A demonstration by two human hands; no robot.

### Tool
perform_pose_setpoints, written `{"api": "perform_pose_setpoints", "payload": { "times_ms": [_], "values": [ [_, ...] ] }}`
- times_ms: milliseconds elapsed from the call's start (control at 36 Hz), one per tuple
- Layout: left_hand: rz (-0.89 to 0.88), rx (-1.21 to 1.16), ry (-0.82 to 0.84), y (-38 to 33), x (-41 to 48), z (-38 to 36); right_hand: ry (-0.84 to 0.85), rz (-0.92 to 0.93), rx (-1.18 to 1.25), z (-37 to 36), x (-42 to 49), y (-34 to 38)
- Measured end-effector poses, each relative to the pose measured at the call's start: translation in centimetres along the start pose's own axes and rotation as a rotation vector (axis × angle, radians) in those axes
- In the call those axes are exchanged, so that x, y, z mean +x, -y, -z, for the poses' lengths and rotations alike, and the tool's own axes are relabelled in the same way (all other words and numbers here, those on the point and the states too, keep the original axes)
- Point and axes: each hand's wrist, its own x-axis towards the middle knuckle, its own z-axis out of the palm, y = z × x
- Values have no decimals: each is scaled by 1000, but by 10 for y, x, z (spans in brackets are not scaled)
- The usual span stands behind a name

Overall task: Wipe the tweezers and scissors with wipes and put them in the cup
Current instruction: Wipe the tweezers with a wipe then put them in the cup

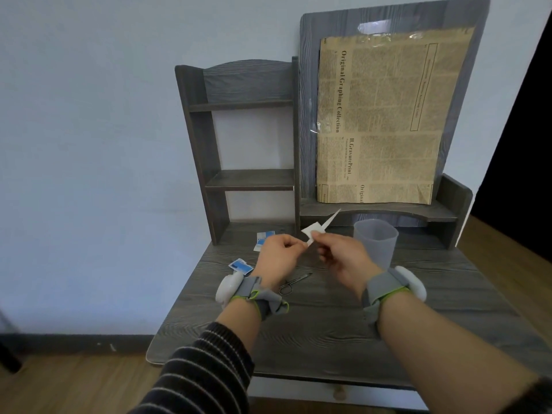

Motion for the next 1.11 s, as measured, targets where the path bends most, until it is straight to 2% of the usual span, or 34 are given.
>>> {"api": "perform_pose_setpoints", "payload": {
  "times_ms": [278,389,444,583,750,861,917,1111],
  "values": [
    [67,-8,101,4,-2,9,-71,11,79,21,4,26],
    [274,-346,233,2,-1,10,-58,15,79,21,3,28],
    [328,-418,232,1,-1,8,-66,12,82,20,3,27],
    [182,-303,187,3,-3,3,-145,43,100,19,0,28],
    [-98,30,30,-3,-4,-2,-175,54,98,16,1,27],
    [-258,280,-73,-8,-5,-2,-137,31,71,13,0,21],
    [-260,299,-96,-8,-4,-1,-99,23,67,11,-2,17],
    [-73,46,-5,-5,-3,1,-16,64,38,10,-5,12]
  ]
}}
